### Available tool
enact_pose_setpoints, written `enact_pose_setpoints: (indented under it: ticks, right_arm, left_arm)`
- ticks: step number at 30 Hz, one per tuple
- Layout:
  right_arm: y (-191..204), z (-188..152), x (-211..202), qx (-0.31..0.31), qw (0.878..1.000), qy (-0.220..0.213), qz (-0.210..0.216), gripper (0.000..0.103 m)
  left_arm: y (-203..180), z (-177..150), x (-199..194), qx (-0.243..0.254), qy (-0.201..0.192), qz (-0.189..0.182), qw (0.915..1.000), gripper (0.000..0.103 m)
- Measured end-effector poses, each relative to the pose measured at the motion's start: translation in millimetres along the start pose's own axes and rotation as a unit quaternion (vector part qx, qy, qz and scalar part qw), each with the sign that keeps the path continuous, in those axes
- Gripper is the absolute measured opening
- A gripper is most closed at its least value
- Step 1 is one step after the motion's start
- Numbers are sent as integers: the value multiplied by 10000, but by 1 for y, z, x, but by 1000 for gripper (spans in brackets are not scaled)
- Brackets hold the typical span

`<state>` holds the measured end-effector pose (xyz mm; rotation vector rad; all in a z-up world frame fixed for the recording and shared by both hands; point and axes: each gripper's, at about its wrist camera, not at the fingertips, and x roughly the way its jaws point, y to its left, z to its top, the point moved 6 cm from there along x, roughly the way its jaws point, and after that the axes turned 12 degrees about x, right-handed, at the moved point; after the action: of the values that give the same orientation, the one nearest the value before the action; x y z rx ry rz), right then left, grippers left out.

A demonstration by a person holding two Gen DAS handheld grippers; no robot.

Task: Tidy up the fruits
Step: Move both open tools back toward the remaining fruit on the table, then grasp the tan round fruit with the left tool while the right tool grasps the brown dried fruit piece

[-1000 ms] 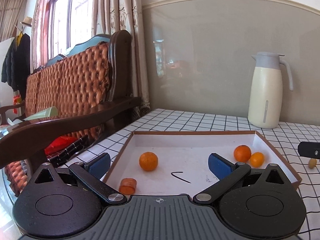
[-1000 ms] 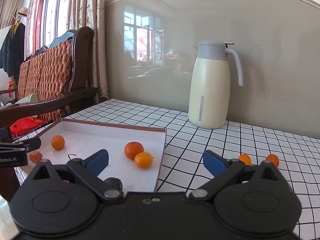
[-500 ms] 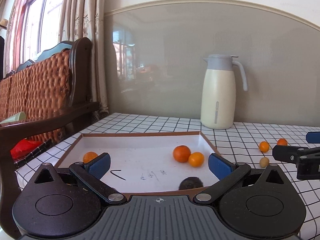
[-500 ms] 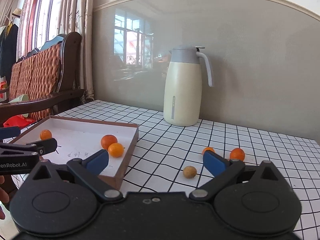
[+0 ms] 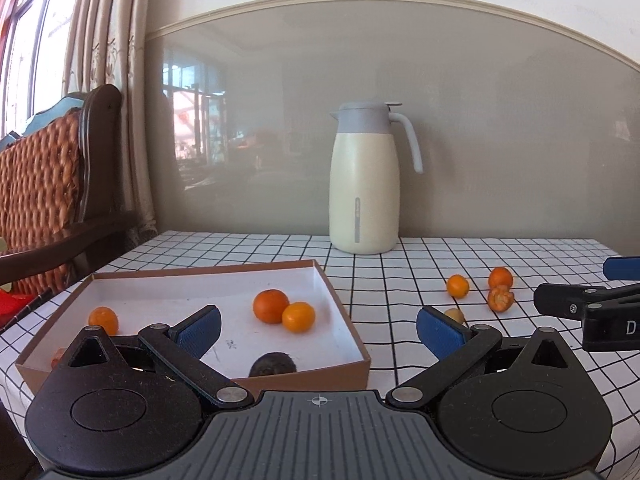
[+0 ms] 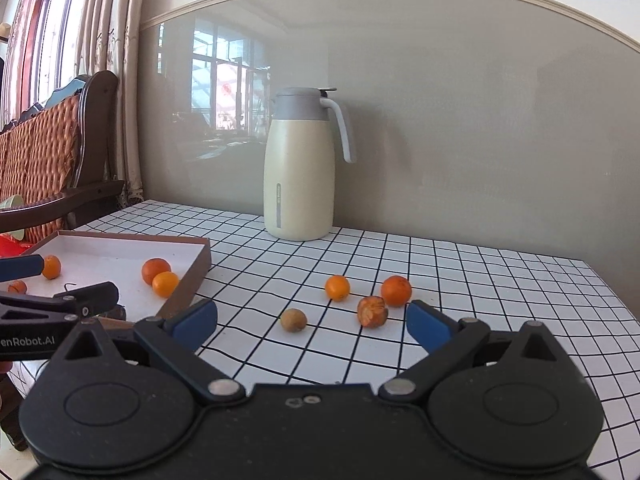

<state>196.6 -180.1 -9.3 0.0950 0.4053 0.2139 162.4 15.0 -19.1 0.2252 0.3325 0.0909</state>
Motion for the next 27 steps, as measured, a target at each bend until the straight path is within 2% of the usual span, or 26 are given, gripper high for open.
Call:
enact_pose_setpoints:
  ticks: [7,12,19,20,22,27]
  right_arm:
    - [-28,-3,-3,79,9997,-3,-242,95]
    - [-52,-6,-2,171,9988,29,-459,90]
    - [-75,2,13,267,9978,60,-610,88]
    - [-77,3,17,314,9976,67,-607,87]
    - [-80,4,26,347,9973,83,-640,85]
    - [-89,1,48,436,9956,225,-797,79]
  left_arm:
    - [-36,3,3,145,-93,-235,9996,103]
    - [-63,8,6,255,-169,-442,9986,103]
    - [-100,16,27,588,-87,-539,9968,102]
    - [-102,16,31,588,-58,-566,9966,98]
    - [-105,16,42,529,59,-623,9966,84]
    - [-110,13,72,333,353,-700,9964,80]
